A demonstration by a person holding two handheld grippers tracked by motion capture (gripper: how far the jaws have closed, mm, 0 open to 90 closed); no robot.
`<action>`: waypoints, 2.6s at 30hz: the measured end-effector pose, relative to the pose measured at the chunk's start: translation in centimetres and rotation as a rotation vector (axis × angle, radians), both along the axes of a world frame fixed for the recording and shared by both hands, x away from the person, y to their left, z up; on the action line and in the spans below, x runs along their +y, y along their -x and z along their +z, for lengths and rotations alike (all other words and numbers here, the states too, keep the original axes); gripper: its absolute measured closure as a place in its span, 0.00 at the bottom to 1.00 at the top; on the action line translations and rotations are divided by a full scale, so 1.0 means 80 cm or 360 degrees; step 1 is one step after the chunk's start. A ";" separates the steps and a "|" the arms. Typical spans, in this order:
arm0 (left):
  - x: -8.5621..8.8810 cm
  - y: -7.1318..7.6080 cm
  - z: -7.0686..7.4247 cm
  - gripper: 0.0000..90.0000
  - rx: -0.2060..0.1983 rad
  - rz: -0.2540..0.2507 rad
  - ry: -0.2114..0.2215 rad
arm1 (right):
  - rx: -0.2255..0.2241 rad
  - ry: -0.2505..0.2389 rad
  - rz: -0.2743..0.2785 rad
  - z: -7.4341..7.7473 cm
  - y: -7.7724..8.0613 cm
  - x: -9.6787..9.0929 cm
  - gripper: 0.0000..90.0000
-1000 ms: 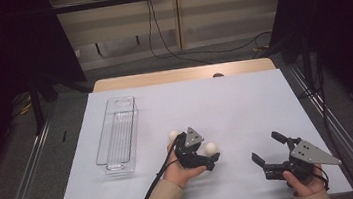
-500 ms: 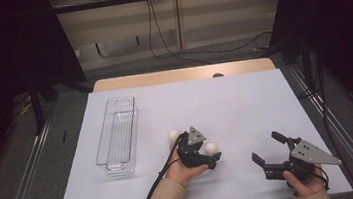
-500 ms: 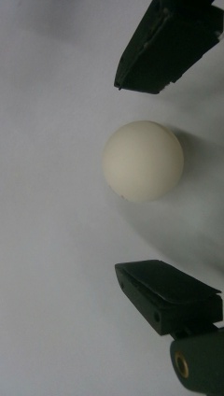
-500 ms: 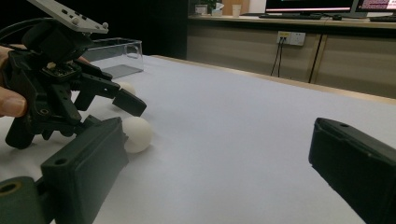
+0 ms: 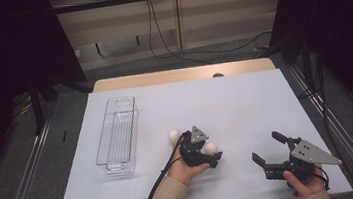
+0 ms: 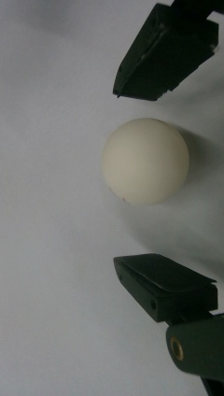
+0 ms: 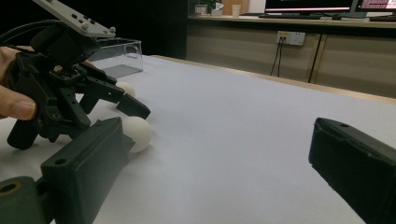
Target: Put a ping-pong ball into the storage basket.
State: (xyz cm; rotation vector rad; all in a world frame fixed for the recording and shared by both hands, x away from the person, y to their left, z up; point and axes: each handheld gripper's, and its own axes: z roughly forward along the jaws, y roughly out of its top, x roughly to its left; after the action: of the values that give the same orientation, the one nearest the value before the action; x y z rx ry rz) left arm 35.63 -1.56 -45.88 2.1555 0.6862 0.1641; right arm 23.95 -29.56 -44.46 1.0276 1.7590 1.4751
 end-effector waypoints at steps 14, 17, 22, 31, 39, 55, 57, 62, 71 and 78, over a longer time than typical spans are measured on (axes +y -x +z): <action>-0.002 -0.004 -0.003 0.27 0.0043 -0.0027 -0.0040 | -0.0001 -0.0002 0.0001 0.000 0.000 0.000 0.04; -0.002 -0.005 -0.002 0.31 0.0043 -0.0030 -0.0042 | -0.0001 0.0002 0.0002 0.000 0.000 0.000 0.04; -0.004 -0.004 -0.002 0.35 0.0025 -0.0054 -0.0053 | 0.0001 0.0001 0.0002 0.000 0.000 0.001 0.04; -0.006 -0.001 -0.002 0.45 -0.0018 -0.0071 -0.0072 | 0.0000 0.0002 0.0004 0.000 0.000 0.001 0.04; -0.007 0.000 -0.002 0.52 -0.0046 -0.0063 -0.0100 | 0.0001 0.0003 0.0003 0.000 0.000 0.000 0.04; -0.001 -0.003 0.002 0.57 -0.0002 -0.0050 -0.0106 | 0.0001 0.0006 0.0012 0.001 0.000 0.001 0.04; 0.000 -0.003 0.003 0.57 0.0011 -0.0047 -0.0092 | 0.0003 0.0000 0.0006 0.001 0.000 0.001 0.04; 0.003 -0.004 0.007 0.57 0.0027 -0.0050 -0.0078 | 0.0001 0.0012 0.0008 0.001 0.000 0.001 0.04; 0.007 -0.006 0.013 0.57 0.0052 -0.0039 -0.0054 | 0.0002 0.0020 0.0015 0.001 0.000 0.002 0.04; 0.009 -0.007 0.018 0.57 0.0065 -0.0037 -0.0034 | -0.0002 0.0021 0.0012 0.001 0.000 0.001 0.04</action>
State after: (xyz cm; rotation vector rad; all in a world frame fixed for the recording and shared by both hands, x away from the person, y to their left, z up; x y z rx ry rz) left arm 36.17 -0.82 -44.47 2.1914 0.6852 0.1162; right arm 23.94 -29.52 -44.40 1.0141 1.7709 1.4666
